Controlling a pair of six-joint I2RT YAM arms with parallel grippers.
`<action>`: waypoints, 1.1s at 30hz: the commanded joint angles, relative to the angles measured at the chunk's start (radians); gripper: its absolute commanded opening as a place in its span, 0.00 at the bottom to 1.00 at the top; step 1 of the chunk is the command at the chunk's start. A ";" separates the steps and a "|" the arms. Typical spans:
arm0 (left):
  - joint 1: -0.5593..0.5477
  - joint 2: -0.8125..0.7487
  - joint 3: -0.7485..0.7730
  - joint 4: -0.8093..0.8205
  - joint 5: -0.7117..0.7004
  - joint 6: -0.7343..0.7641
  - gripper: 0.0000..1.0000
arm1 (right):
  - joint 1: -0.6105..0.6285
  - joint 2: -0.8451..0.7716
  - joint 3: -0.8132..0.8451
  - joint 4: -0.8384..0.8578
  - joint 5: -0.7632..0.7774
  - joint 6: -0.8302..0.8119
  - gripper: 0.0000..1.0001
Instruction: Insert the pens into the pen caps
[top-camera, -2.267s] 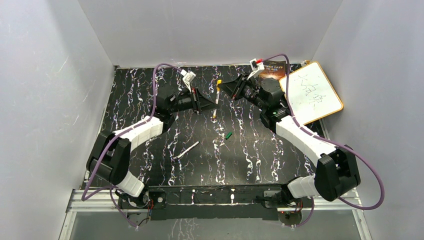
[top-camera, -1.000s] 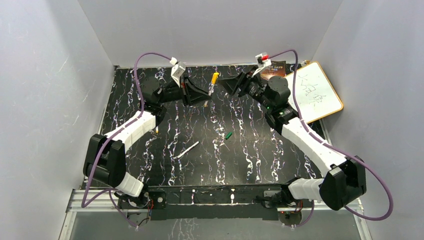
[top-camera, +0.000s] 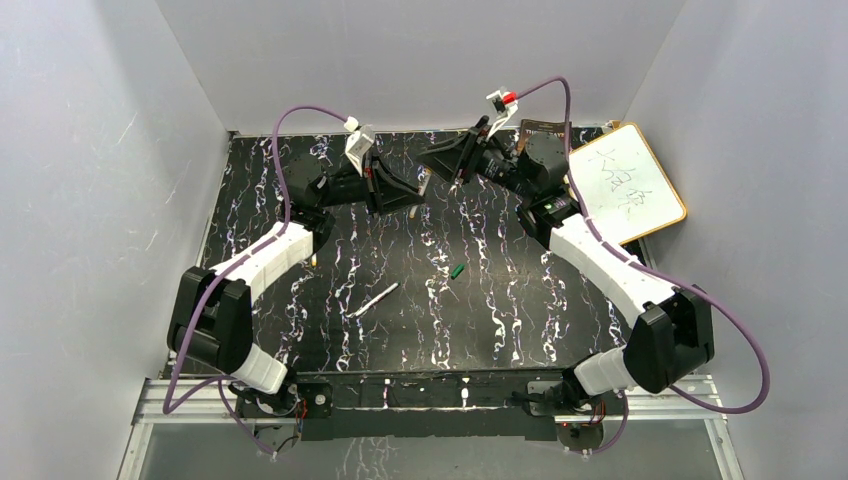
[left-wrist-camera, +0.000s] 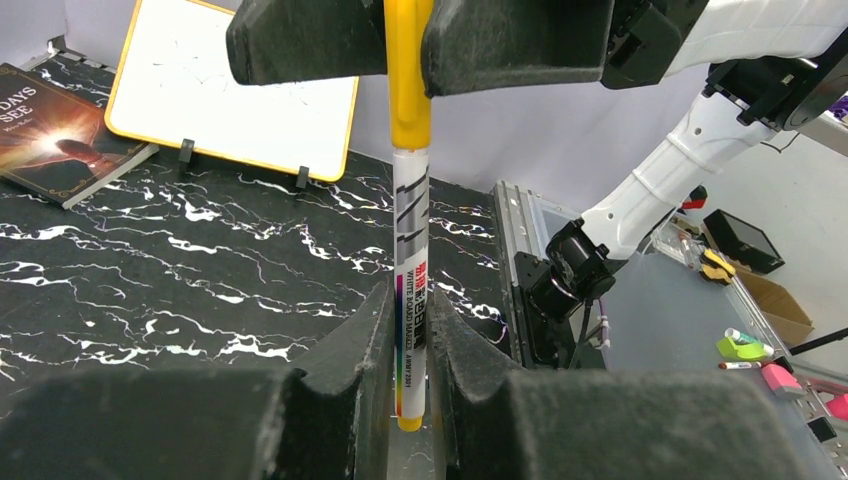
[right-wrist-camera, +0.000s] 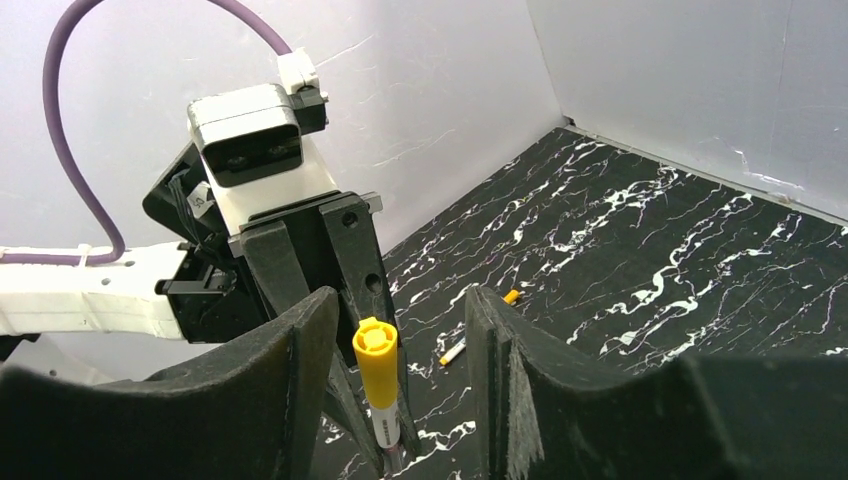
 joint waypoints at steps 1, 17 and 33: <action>-0.004 0.001 0.041 0.061 0.014 -0.007 0.00 | 0.005 0.004 0.052 0.049 -0.019 -0.005 0.43; 0.002 -0.002 0.065 0.056 -0.075 -0.050 0.00 | 0.023 0.007 0.034 0.028 -0.012 0.005 0.00; 0.011 0.034 0.168 0.022 -0.087 -0.037 0.00 | 0.086 0.003 0.021 -0.149 0.012 -0.097 0.00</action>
